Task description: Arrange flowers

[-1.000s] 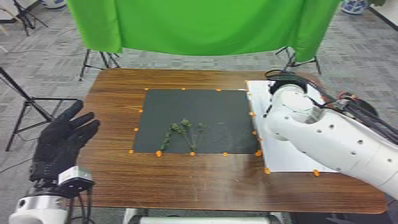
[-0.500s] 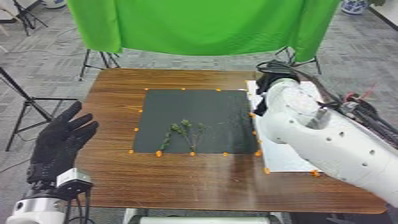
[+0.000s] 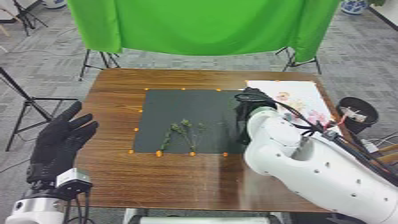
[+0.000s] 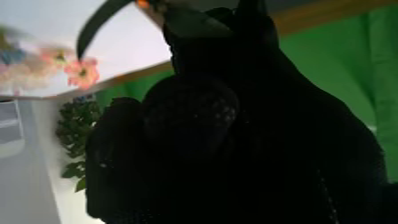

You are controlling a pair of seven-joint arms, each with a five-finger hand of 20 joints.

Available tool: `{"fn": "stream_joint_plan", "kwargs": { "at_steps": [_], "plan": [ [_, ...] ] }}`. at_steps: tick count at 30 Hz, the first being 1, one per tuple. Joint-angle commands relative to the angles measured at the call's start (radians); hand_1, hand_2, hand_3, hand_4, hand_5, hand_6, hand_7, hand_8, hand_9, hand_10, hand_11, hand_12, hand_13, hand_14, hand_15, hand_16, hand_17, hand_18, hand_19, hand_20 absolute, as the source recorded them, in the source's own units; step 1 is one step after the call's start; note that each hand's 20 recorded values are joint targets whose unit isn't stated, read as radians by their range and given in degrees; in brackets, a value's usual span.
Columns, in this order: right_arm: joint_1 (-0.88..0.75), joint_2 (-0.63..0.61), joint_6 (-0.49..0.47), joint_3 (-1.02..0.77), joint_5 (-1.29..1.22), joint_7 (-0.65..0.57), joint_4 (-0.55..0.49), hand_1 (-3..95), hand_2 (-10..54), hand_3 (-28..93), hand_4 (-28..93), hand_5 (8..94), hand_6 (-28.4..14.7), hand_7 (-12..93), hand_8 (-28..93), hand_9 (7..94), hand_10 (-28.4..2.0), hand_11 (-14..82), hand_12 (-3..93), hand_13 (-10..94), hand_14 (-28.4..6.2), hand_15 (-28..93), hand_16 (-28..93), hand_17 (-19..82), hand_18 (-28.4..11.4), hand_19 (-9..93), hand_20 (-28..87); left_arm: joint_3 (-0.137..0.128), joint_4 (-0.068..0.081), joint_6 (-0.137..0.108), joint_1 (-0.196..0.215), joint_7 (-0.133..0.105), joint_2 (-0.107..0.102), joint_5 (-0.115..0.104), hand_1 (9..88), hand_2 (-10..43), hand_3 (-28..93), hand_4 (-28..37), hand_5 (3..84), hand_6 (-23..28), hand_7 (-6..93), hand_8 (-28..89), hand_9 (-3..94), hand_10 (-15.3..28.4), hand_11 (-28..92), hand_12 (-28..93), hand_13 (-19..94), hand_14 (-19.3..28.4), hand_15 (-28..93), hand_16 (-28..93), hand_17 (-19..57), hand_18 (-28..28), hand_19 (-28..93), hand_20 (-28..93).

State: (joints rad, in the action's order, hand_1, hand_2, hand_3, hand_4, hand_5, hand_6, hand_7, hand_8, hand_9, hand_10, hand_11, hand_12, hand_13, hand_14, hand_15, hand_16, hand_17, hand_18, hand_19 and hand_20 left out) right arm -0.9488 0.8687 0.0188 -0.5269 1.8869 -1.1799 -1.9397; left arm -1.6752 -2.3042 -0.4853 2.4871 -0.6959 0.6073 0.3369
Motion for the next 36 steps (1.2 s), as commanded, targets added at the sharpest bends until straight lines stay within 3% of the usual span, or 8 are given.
{"fn": "stream_joint_plan", "kwargs": {
  "at_steps": [1, 9, 10, 15, 24, 27, 28, 36],
  "plan": [
    [-0.033, 0.026, -0.023, 0.029, -0.003, 0.002, -0.003, 59.6, -9.0, 73, -26, 85.3, -6.2, 17, 18, 92.2, -12.3, 26.2, 25.7, 91, -2.5, 63, 17, 70, -11.2, 93, 28, -0.002, -0.003, 0.013, -0.005, 0.037, 0.034, 0.028, 30.3, 6.9, 66, -20.8, 37.0, 9.5, 10.9, -8, 33.2, 19.1, 28, 10, 22, 25.4, 55, -12, -8.1, 22.5, 47, 7],
    [-0.058, 0.042, -0.042, 0.045, -0.009, 0.008, -0.014, 59.0, -9.4, 72, -24, 84.9, -5.6, 17, 17, 92.6, -12.5, 25.8, 25.3, 91, -3.1, 62, 17, 70, -11.6, 93, 28, -0.006, -0.002, 0.02, -0.014, 0.067, 0.058, 0.049, 30.5, 7.0, 66, -20.9, 37.0, 9.5, 10.9, -8, 33.2, 19.1, 28, 10, 22, 25.4, 54, -12, -8.2, 22.5, 47, 7],
    [-0.062, 0.045, -0.048, 0.047, -0.008, 0.004, -0.014, 58.9, -9.4, 72, -24, 84.9, -5.6, 17, 17, 92.6, -12.4, 25.8, 25.2, 91, -3.2, 62, 17, 70, -11.6, 93, 28, -0.004, 0.0, 0.026, -0.022, 0.081, 0.065, 0.058, 30.4, 7.0, 66, -20.8, 37.0, 9.5, 10.9, -8, 33.2, 19.1, 28, 10, 22, 25.4, 54, -12, -8.1, 22.5, 47, 7],
    [-0.065, 0.054, -0.064, 0.056, -0.018, 0.003, -0.005, 58.9, -9.5, 71, -23, 84.8, -5.2, 17, 16, 92.6, -12.5, 25.8, 24.9, 91, -3.3, 62, 17, 70, -11.7, 93, 28, 0.0, 0.0, 0.022, -0.029, 0.078, 0.054, 0.051, 30.5, 7.0, 66, -20.7, 37.0, 9.5, 10.9, -8, 33.2, 19.1, 28, 10, 22, 25.4, 54, -12, -8.1, 22.5, 47, 7],
    [-0.057, 0.061, -0.052, 0.076, -0.021, 0.005, 0.007, 58.6, -9.5, 70, -23, 84.3, -5.1, 16, 14, 92.2, -12.3, 25.9, 24.3, 91, -3.6, 62, 17, 70, -11.8, 93, 27, 0.004, 0.002, 0.026, -0.038, 0.095, 0.068, 0.063, 30.5, 7.0, 66, -20.7, 37.1, 9.5, 10.9, -8, 33.3, 19.2, 28, 10, 22, 25.5, 54, -12, -8.1, 22.5, 47, 7],
    [-0.06, 0.06, -0.046, 0.074, -0.016, 0.017, 0.0, 57.8, -9.5, 69, -23, 84.0, -5.2, 16, 14, 91.8, -12.4, 25.9, 24.4, 91, -3.7, 61, 17, 69, -11.7, 93, 27, 0.002, 0.001, 0.023, -0.028, 0.081, 0.063, 0.053, 30.6, 7.0, 66, -20.7, 37.1, 9.5, 10.9, -8, 33.3, 19.2, 28, 10, 22, 25.4, 54, -12, -8.2, 22.6, 47, 7],
    [-0.061, 0.06, -0.043, 0.076, -0.016, 0.014, -0.001, 57.5, -9.4, 68, -23, 83.1, -5.0, 17, 13, 91.1, -12.5, 26.1, 23.8, 91, -3.9, 62, 17, 69, -11.6, 93, 26, 0.002, 0.002, 0.028, -0.035, 0.099, 0.074, 0.065, 30.6, 7.0, 66, -20.7, 37.1, 9.5, 10.9, -8, 33.3, 19.2, 29, 10, 22, 25.4, 54, -12, -8.2, 22.6, 47, 7],
    [-0.06, 0.059, -0.068, 0.074, -0.019, -0.007, -0.003, 55.8, -9.5, 68, -22, 80.3, -5.3, 17, 12, 90.2, -13.1, 25.2, 23.2, 90, -3.9, 61, 17, 69, -11.1, 93, 24, 0.005, 0.002, 0.022, -0.029, 0.081, 0.063, 0.054, 30.6, 7.0, 66, -20.7, 37.1, 9.5, 11.0, -8, 33.2, 19.2, 29, 10, 22, 25.4, 54, -13, -8.2, 22.6, 47, 7]
  ]
}}
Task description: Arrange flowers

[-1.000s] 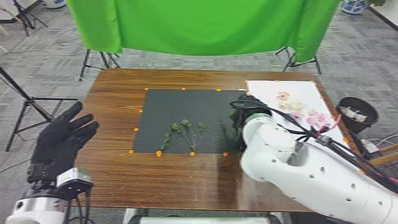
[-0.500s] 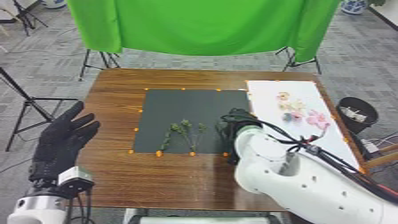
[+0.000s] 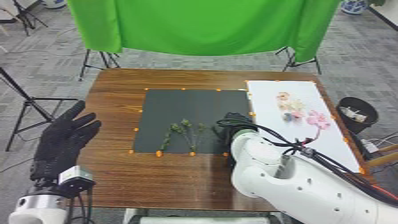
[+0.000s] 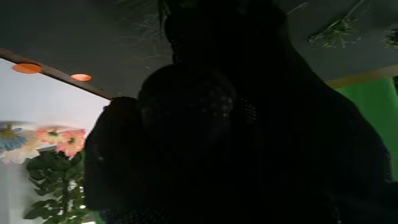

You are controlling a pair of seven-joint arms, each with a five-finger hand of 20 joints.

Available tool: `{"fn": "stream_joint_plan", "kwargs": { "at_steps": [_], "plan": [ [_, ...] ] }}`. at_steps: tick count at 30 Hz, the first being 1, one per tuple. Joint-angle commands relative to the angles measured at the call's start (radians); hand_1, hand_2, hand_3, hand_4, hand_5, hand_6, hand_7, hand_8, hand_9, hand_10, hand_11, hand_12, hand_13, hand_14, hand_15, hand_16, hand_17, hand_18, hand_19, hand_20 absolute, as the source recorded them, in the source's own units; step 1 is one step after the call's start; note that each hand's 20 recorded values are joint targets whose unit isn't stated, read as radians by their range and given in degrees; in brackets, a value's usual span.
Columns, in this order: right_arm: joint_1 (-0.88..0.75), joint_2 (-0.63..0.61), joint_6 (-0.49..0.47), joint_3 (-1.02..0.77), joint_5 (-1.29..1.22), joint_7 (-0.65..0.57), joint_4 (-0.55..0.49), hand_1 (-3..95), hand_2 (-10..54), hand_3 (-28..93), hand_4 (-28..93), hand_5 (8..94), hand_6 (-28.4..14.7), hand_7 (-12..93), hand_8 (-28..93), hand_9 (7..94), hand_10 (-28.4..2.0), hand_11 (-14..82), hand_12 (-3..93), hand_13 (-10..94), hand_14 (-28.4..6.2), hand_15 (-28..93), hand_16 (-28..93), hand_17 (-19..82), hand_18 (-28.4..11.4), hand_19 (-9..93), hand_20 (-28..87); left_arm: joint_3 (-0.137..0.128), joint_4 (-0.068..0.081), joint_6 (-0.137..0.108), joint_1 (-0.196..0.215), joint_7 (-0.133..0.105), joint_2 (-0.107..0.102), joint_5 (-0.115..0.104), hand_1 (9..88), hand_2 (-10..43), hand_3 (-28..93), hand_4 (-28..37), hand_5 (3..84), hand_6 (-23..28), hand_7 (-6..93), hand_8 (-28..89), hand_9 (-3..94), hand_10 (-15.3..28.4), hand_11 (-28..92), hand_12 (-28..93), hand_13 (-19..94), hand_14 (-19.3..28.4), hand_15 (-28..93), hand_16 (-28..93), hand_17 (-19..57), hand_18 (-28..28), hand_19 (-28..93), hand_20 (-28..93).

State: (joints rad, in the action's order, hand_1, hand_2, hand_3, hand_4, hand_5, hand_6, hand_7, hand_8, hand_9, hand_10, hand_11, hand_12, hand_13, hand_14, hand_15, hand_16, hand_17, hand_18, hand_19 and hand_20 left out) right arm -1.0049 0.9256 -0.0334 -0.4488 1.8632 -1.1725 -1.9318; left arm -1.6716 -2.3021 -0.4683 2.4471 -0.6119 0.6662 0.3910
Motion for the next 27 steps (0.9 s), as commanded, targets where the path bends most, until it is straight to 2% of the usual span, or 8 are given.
{"fn": "stream_joint_plan", "kwargs": {
  "at_steps": [1, 6, 9, 11, 13, 17, 23, 27],
  "plan": [
    [-0.008, 0.001, -0.014, -0.006, 0.006, -0.014, -0.012, 55.5, -9.5, 67, -22, 79.8, -5.4, 17, 12, 90.1, -13.3, 25.4, 22.5, 90, -3.9, 61, 17, 69, -10.9, 93, 23, 0.0, 0.001, 0.007, 0.015, -0.001, 0.007, 0.001, 30.6, 7.0, 66, -20.7, 37.1, 9.5, 11.0, -8, 33.2, 19.2, 29, 10, 22, 25.3, 54, -12, -8.2, 22.6, 47, 7],
    [-0.006, -0.016, -0.008, -0.006, 0.043, -0.016, -0.035, 51.5, -9.5, 67, -21, 74.5, -6.0, 16, 9, 90.0, -14.0, 26.0, 18.5, 90, -3.7, 58, 16, 70, -8.5, 93, 13, -0.001, -0.001, 0.001, 0.031, -0.017, 0.004, -0.009, 30.7, 7.0, 66, -20.8, 37.2, 9.6, 10.9, -8, 33.2, 19.2, 28, 10, 22, 25.4, 54, -12, -8.1, 22.6, 47, 7],
    [-0.018, -0.034, -0.031, -0.047, 0.019, 0.019, -0.071, 46.3, -8.8, 70, -21, 70.5, -6.4, 16, 1, 90.4, -14.5, 25.3, 18.1, 92, -3.1, 57, 17, 72, -7.0, 93, 9, -0.001, -0.004, -0.014, 0.053, -0.063, -0.026, -0.041, 30.6, 7.0, 66, -20.7, 37.2, 9.6, 10.9, -8, 33.2, 19.1, 28, 10, 22, 25.4, 55, -12, -8.1, 22.6, 47, 7],
    [-0.023, -0.045, -0.041, -0.072, 0.023, 0.014, -0.091, 42.4, -6.8, 71, -20, 68.8, -6.6, 17, -7, 90.2, -15.2, 25.0, 18.0, 92, -3.1, 56, 17, 72, -6.5, 93, 8, 0.0, -0.004, -0.016, 0.055, -0.073, -0.035, -0.05, 30.6, 7.0, 66, -20.7, 37.2, 9.6, 10.9, -8, 33.2, 19.2, 28, 10, 22, 25.4, 55, -12, -8.2, 22.6, 47, 7],
    [-0.008, -0.078, -0.039, -0.063, 0.053, 0.018, -0.112, 40.4, -6.1, 71, -20, 67.0, -7.5, 16, -9, 89.6, -15.8, 24.5, 17.8, 92, -3.4, 55, 17, 72, -6.2, 93, 6, 0.001, 0.001, -0.008, 0.046, -0.059, -0.034, -0.04, 30.6, 7.0, 66, -20.7, 37.2, 9.6, 10.9, -8, 33.2, 19.1, 28, 10, 22, 25.4, 55, -13, -8.2, 22.8, 47, 7],
    [-0.006, -0.113, -0.011, -0.132, 0.022, 0.066, -0.139, 36.7, -3.5, 69, -19, 63.0, -8.8, 15, -8, 86.1, -17.8, 24.0, 17.5, 90, -4.6, 55, 17, 71, -6.5, 93, 3, 0.01, -0.002, -0.024, 0.057, -0.098, -0.056, -0.064, 30.6, 7.0, 66, -20.7, 37.2, 9.6, 10.9, -8, 33.1, 19.1, 29, 10, 22, 25.4, 55, -13, -8.3, 23.3, 47, 7],
    [0.003, -0.183, 0.007, -0.268, -0.174, 0.213, -0.064, 34.9, -1.6, 70, -19, 55.4, -9.2, 15, -8, 71.0, -20.9, 22.0, 15.8, 80, -8.5, 60, 14, 63, -8.2, 93, 0, 0.029, -0.004, -0.028, 0.031, -0.097, -0.064, -0.059, 30.5, 7.1, 66, -20.7, 37.1, 9.5, 10.9, -8, 33.1, 19.2, 29, 10, 21, 25.4, 55, -13, -8.3, 23.4, 47, 7],
    [0.071, -0.217, -0.004, -0.223, -0.165, 0.146, 0.006, 35.4, -0.9, 72, -20, 52.3, -8.4, 16, -9, 59.2, -21.5, 18.5, 14.6, 73, -10.3, 65, 13, 59, -9.6, 93, 3, 0.057, -0.007, -0.023, 0.012, -0.09, -0.074, -0.051, 30.4, 7.0, 66, -20.8, 37.0, 9.5, 10.8, -8, 33.1, 19.1, 29, 10, 22, 25.4, 55, -13, -8.3, 23.3, 47, 6]
  ]
}}
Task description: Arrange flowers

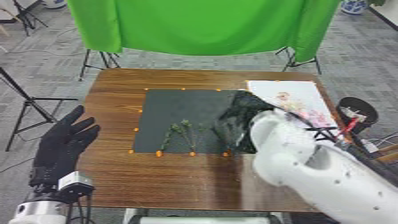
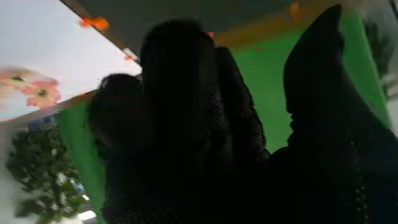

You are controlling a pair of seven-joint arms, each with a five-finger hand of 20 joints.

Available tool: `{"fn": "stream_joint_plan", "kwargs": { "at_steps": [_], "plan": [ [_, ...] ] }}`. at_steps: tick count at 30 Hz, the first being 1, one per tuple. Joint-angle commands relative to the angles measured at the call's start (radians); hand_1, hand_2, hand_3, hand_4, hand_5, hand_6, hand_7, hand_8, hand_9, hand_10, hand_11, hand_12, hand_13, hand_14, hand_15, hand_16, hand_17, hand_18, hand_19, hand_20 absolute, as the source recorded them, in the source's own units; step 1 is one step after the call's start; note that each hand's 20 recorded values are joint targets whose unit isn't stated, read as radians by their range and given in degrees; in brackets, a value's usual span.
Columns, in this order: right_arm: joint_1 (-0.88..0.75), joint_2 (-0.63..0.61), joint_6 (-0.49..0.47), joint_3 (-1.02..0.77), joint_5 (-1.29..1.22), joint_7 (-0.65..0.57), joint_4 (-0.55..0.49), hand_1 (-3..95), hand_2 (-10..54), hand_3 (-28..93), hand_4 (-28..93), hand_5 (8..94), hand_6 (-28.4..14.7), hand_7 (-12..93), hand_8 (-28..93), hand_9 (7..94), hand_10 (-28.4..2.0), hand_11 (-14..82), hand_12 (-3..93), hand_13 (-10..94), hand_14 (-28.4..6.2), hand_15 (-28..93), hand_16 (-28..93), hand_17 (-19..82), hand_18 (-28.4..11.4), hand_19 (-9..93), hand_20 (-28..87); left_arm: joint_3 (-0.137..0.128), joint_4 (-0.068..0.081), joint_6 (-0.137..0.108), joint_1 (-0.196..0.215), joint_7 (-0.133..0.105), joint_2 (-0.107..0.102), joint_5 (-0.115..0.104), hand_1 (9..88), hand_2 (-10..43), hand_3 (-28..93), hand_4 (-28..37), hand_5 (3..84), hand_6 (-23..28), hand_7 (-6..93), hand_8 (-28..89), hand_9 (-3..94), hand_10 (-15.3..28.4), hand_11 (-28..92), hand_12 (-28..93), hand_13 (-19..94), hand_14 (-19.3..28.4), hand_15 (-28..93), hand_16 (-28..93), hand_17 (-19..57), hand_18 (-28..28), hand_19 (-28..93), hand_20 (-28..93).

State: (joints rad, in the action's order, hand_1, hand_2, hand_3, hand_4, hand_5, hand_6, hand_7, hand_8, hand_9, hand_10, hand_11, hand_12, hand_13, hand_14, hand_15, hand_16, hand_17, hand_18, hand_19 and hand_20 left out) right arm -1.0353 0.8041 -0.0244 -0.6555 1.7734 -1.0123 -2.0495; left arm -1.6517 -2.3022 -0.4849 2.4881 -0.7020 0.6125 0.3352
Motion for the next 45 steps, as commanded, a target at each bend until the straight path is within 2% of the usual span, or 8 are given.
{"fn": "stream_joint_plan", "kwargs": {
  "at_steps": [1, 11, 16, 24, 33, 36, 38, 45],
  "plan": [
    [0.108, -0.105, -0.027, -0.016, -0.072, -0.019, 0.135, 35.6, -1.0, 72, -21, 52.3, -8.3, 16, -9, 58.8, -21.5, 18.0, 14.5, 73, -10.3, 66, 13, 59, -9.6, 93, 3, 0.048, -0.004, -0.008, -0.039, -0.004, -0.025, 0.004, 30.4, 7.0, 66, -20.8, 36.9, 9.5, 10.7, -8, 33.0, 19.1, 29, 10, 22, 25.4, 55, -13, -8.3, 23.3, 47, 6],
    [0.115, -0.131, -0.135, -0.026, -0.084, -0.127, 0.2, 36.4, -2.5, 73, -21, 53.4, -7.6, 16, -9, 57.5, -22.2, 15.6, 14.6, 73, -10.5, 68, 11, 59, -9.4, 93, 6, 0.043, -0.006, 0.004, -0.038, 0.029, 0.008, 0.036, 30.5, 7.0, 66, -20.8, 36.6, 9.3, 11.0, -8, 32.8, 19.0, 28, 10, 22, 25.4, 55, -13, -8.3, 23.4, 47, 6],
    [0.117, -0.128, -0.128, -0.03, -0.123, -0.135, 0.231, 36.9, -2.7, 73, -21, 55.4, -6.6, 16, -9, 59.5, -22.2, 15.6, 14.6, 74, -10.4, 68, 11, 61, -9.1, 93, 7, 0.044, -0.005, 0.005, -0.046, 0.028, 0.012, 0.037, 30.4, 6.9, 66, -20.8, 36.6, 9.3, 11.0, -8, 32.8, 19.1, 28, 10, 22, 25.3, 55, -12, -8.3, 23.3, 47, 6],
    [0.12, -0.116, -0.142, -0.03, -0.174, -0.151, 0.289, 36.8, -2.3, 73, -21, 55.1, -5.8, 15, -10, 60.5, -22.4, 15.2, 14.5, 76, -10.2, 68, 11, 61, -9.3, 93, 10, 0.045, -0.001, 0.015, -0.062, 0.056, 0.03, 0.051, 30.5, 6.9, 66, -20.8, 36.6, 9.3, 11.0, -8, 32.9, 19.0, 29, 10, 22, 25.4, 55, -13, -8.3, 23.3, 47, 6],
    [0.137, -0.102, -0.137, -0.003, -0.194, -0.162, 0.33, 36.2, -1.2, 73, -21, 52.7, -4.0, 14, -10, 60.5, -22.2, 15.0, 14.4, 76, -10.3, 68, 12, 61, -9.6, 93, 11, 0.061, 0.003, 0.01, -0.07, 0.033, 0.01, 0.032, 30.6, 7.0, 66, -20.9, 36.6, 9.3, 11.2, -8, 32.8, 19.0, 29, 10, 22, 25.3, 55, -12, -8.3, 23.3, 47, 6],
    [0.135, -0.101, -0.14, -0.004, -0.204, -0.163, 0.338, 36.0, -1.1, 74, -21, 51.8, -3.8, 13, -10, 60.5, -21.9, 15.0, 14.5, 76, -10.2, 69, 12, 61, -9.8, 93, 11, 0.064, 0.007, 0.018, -0.079, 0.048, 0.019, 0.046, 30.5, 7.0, 66, -20.8, 36.7, 9.3, 11.2, -8, 32.8, 19.1, 28, 10, 22, 25.4, 55, -12, -8.3, 23.3, 47, 6],
    [0.142, -0.096, -0.145, 0.0, -0.216, -0.162, 0.345, 36.0, -1.1, 74, -21, 51.4, -3.7, 13, -10, 60.5, -21.7, 15.1, 14.5, 76, -10.2, 69, 12, 61, -9.9, 93, 12, 0.067, 0.006, 0.012, -0.077, 0.037, 0.008, 0.033, 30.5, 7.0, 66, -20.8, 36.7, 9.3, 11.1, -8, 32.9, 19.1, 28, 10, 22, 25.3, 55, -12, -8.3, 23.3, 47, 6],
    [0.112, -0.082, -0.138, -0.019, -0.243, -0.168, 0.336, 37.2, -0.5, 74, -21, 55.7, -5.0, 14, -10, 61.4, -19.5, 15.6, 14.6, 75, -10.3, 69, 12, 61, -10.0, 93, 13, 0.06, 0.006, 0.014, -0.072, 0.039, 0.01, 0.035, 30.6, 7.0, 66, -20.8, 36.8, 9.3, 11.1, -8, 32.9, 19.1, 28, 10, 22, 25.3, 55, -12, -8.3, 23.3, 47, 6]
  ]
}}
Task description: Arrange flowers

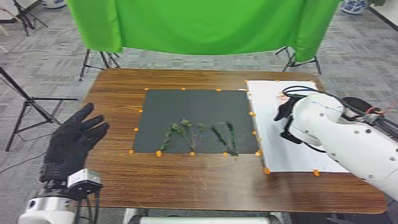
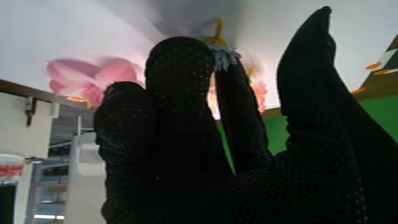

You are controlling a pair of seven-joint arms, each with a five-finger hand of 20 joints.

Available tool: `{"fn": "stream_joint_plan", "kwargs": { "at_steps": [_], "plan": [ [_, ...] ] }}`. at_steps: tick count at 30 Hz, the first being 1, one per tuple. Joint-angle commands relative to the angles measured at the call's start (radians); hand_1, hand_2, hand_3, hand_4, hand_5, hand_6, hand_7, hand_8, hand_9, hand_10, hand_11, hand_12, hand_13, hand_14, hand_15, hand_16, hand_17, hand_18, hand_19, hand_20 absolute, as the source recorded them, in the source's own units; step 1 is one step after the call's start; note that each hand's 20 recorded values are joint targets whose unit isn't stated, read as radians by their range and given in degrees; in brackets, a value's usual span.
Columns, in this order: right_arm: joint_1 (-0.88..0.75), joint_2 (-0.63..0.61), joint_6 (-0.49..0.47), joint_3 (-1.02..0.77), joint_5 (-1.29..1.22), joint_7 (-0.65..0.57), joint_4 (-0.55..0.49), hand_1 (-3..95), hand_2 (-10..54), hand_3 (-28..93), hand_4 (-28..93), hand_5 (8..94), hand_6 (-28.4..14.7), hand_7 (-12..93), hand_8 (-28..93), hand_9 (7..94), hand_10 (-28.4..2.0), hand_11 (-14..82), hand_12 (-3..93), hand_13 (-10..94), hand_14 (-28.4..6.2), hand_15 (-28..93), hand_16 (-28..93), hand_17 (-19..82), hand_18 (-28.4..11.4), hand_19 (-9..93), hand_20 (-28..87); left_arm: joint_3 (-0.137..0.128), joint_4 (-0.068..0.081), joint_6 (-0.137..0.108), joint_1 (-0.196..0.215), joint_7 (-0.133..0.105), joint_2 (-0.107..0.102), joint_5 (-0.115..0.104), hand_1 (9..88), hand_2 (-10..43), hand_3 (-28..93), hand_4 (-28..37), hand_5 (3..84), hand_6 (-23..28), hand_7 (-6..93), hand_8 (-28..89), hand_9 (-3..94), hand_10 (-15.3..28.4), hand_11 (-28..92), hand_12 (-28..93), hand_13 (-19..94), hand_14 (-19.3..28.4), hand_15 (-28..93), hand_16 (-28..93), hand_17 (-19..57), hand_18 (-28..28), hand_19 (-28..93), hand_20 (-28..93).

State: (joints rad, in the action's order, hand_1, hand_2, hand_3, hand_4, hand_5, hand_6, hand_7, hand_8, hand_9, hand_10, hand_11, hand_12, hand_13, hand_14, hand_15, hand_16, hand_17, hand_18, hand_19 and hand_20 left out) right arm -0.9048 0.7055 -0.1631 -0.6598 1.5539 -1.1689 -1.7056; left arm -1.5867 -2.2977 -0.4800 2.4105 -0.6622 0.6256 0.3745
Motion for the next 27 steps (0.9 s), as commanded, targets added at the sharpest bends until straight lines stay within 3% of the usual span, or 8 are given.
{"fn": "stream_joint_plan", "kwargs": {
  "at_steps": [1, 8, 11, 12, 15, 19, 23, 27],
  "plan": [
    [-0.022, 0.018, 0.008, -0.015, -0.025, -0.011, -0.009, 37.4, -0.6, 74, -21, 56.4, -5.3, 14, -10, 61.5, -19.3, 15.6, 14.6, 75, -10.3, 69, 12, 61, -10.1, 93, 13, -0.007, 0.002, 0.012, 0.006, 0.001, -0.003, -0.003, 30.6, 7.0, 66, -20.8, 36.8, 9.3, 11.1, -8, 32.9, 19.1, 28, 10, 22, 25.3, 55, -12, -8.3, 23.3, 47, 6],
    [-0.022, 0.026, 0.011, 0.02, 0.005, -0.014, -0.002, 45.7, -5.1, 75, -22, 63.8, -6.8, 18, -9, 66.6, -17.0, 16.7, 14.3, 78, -8.0, 66, 12, 61, -9.7, 93, 12, -0.009, 0.005, 0.024, -0.008, 0.034, 0.018, 0.022, 30.6, 7.0, 66, -20.7, 36.9, 9.4, 11.1, -8, 32.9, 19.1, 29, 10, 22, 25.4, 55, -12, -8.2, 23.2, 47, 6],
    [-0.01, 0.039, -0.002, 0.037, 0.012, -0.023, 0.011, 51.6, -8.7, 73, -24, 64.4, -6.2, 21, 3, 69.6, -16.0, 18.6, 14.8, 80, -6.5, 64, 12, 62, -8.9, 93, 11, -0.009, 0.004, 0.02, -0.001, 0.02, 0.012, 0.014, 30.6, 7.0, 66, -20.8, 37.0, 9.5, 11.0, -8, 32.9, 19.1, 29, 10, 22, 25.3, 55, -12, -8.2, 23.1, 47, 6],
    [-0.011, 0.038, -0.009, 0.042, 0.013, -0.024, 0.009, 53.0, -9.1, 72, -24, 64.6, -6.2, 22, 4, 70.2, -15.9, 18.6, 15.4, 80, -6.3, 64, 13, 62, -8.7, 93, 11, -0.012, 0.003, 0.022, -0.001, 0.026, 0.016, 0.019, 30.6, 7.0, 66, -20.7, 37.0, 9.5, 11.0, -8, 32.9, 19.1, 29, 10, 22, 25.3, 55, -13, -8.2, 23.1, 47, 6],
    [-0.009, 0.038, -0.019, 0.063, 0.026, -0.031, 0.006, 56.8, -9.5, 71, -25, 65.0, -6.0, 24, 6, 74.4, -14.4, 14.9, 21.9, 81, -4.9, 63, 13, 63, -7.8, 93, 12, -0.011, 0.002, 0.016, 0.003, 0.009, 0.004, 0.005, 30.6, 7.0, 66, -20.7, 36.9, 9.5, 11.0, -8, 32.9, 19.1, 29, 10, 22, 25.4, 55, -13, -8.2, 23.1, 47, 6],
    [-0.018, 0.038, 0.006, 0.083, 0.056, -0.031, 0.003, 60.7, -9.5, 70, -26, 66.1, -5.0, 27, 8, 80.2, -12.5, 9.3, 28.2, 83, -3.2, 63, 14, 65, -7.0, 93, 14, -0.016, 0.002, 0.014, 0.009, 0.004, 0.004, 0.0, 30.7, 7.0, 66, -20.7, 36.9, 9.5, 11.0, -8, 32.9, 19.1, 29, 10, 22, 25.4, 55, -13, -8.2, 23.2, 47, 6],
    [-0.015, 0.03, 0.054, 0.101, 0.097, -0.014, -0.005, 63.6, -9.5, 70, -26, 70.7, -3.0, 31, 10, 85.0, -10.6, 9.1, 30.4, 86, -1.8, 62, 14, 66, -6.7, 93, 17, -0.024, -0.002, 0.013, 0.019, 0.005, 0.009, 0.001, 30.6, 7.0, 66, -20.6, 36.9, 9.4, 11.1, -8, 32.9, 19.1, 28, 10, 22, 25.4, 55, -13, -8.2, 23.2, 47, 6],
    [-0.012, 0.018, 0.086, 0.099, 0.134, 0.001, -0.033, 64.9, -9.5, 70, -26, 73.7, -2.3, 33, 11, 88.3, -9.5, 9.9, 32.6, 87, -1.1, 61, 15, 66, -7.0, 93, 20, -0.037, -0.005, 0.016, 0.029, 0.022, 0.026, 0.012, 30.7, 7.0, 66, -20.7, 36.9, 9.4, 11.1, -8, 32.9, 19.1, 28, 10, 22, 25.4, 55, -13, -8.2, 23.1, 47, 6]
  ]
}}
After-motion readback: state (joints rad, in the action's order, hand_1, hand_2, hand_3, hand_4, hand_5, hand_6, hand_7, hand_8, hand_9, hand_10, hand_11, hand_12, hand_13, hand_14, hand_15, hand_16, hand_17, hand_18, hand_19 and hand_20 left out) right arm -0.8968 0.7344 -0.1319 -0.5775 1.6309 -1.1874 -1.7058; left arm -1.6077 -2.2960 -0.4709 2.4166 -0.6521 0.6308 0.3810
